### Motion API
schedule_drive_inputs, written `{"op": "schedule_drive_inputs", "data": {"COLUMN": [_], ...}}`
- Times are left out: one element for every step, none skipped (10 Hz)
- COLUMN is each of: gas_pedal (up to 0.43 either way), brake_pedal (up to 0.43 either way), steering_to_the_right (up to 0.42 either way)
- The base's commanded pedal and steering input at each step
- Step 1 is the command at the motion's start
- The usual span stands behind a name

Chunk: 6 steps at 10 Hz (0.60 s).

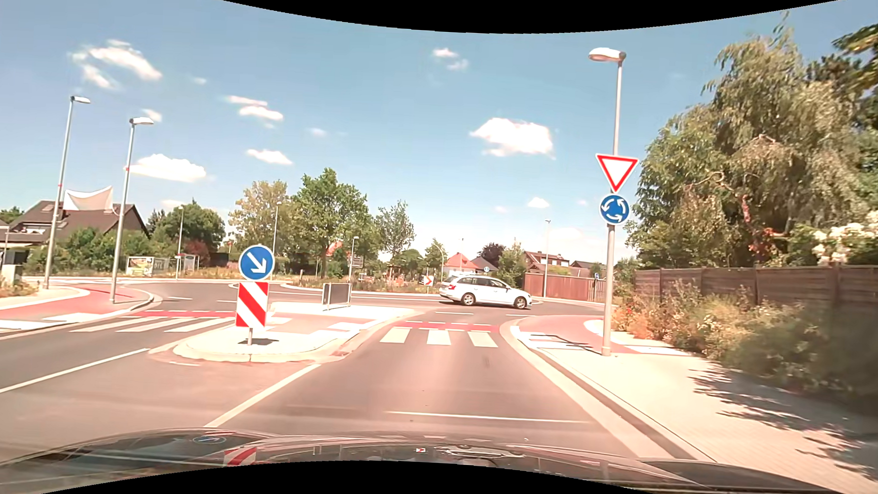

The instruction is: Follow the waypoints while adhering to traffic rules and regulations

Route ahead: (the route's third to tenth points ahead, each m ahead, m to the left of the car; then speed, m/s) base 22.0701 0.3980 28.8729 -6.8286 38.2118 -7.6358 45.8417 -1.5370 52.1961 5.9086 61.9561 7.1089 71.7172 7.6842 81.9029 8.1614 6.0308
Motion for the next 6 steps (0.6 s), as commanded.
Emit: {"op": "schedule_drive_inputs", "data": {"gas_pedal": [0.067,0.067,0.067,0.067,0.067,0.067], "brake_pedal": [0.000,0.000,0.000,0.000,0.000,0.000], "steering_to_the_right": [-0.011,-0.011,-0.012,-0.011,-0.012,-0.011]}}
